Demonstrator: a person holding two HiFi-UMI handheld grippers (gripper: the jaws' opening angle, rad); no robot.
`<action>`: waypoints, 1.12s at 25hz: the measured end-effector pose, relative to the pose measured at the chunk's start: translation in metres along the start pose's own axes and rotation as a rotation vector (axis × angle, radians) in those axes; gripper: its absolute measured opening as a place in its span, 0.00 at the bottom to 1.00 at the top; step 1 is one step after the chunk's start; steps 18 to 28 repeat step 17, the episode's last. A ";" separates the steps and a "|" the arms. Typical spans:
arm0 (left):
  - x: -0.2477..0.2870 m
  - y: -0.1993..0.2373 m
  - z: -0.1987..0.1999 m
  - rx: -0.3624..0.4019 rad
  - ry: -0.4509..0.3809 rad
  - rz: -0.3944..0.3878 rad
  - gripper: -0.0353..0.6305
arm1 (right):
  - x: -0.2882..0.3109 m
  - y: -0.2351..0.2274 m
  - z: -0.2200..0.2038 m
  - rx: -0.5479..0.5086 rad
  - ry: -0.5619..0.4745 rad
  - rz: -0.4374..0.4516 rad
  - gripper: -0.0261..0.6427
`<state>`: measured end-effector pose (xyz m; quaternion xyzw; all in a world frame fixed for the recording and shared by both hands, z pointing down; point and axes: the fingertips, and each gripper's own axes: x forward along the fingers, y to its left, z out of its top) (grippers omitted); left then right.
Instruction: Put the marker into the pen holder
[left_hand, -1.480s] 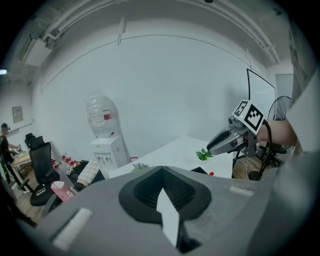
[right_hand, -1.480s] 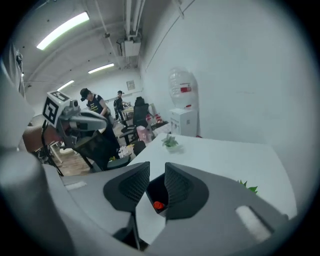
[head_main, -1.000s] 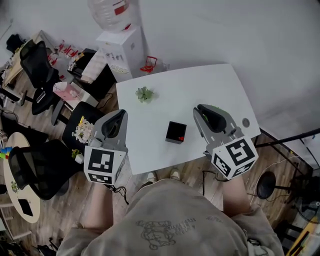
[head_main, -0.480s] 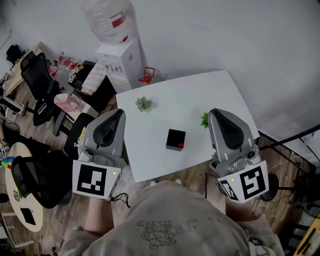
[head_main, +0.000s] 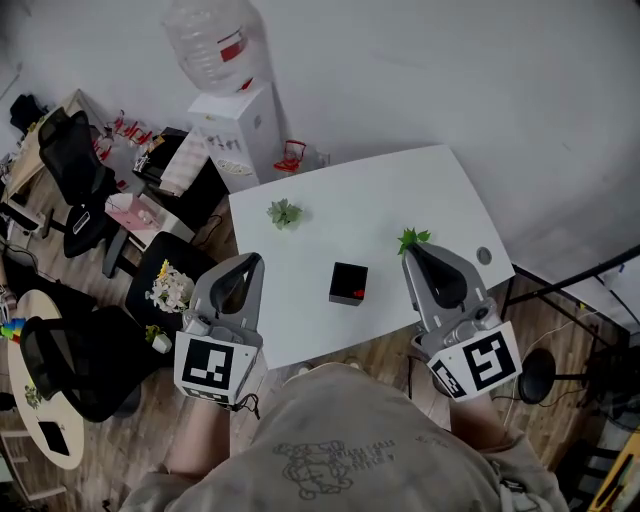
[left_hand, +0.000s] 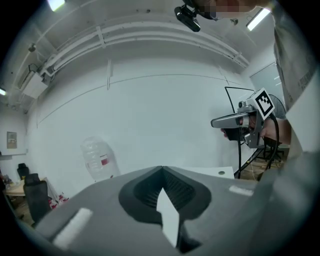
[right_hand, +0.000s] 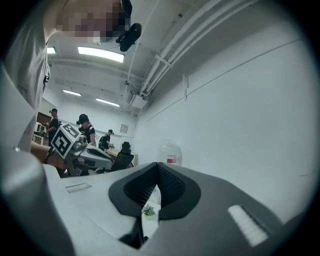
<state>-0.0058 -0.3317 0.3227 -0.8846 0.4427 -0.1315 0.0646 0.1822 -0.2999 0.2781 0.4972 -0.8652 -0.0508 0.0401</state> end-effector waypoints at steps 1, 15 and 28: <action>0.001 -0.003 -0.012 -0.012 0.020 -0.005 0.05 | 0.000 0.002 -0.008 0.000 0.020 0.002 0.08; -0.006 -0.020 -0.043 0.039 0.107 -0.014 0.05 | 0.002 0.023 -0.077 -0.003 0.237 0.075 0.08; -0.009 -0.020 -0.046 0.057 0.116 -0.012 0.05 | 0.002 0.027 -0.080 0.000 0.250 0.082 0.08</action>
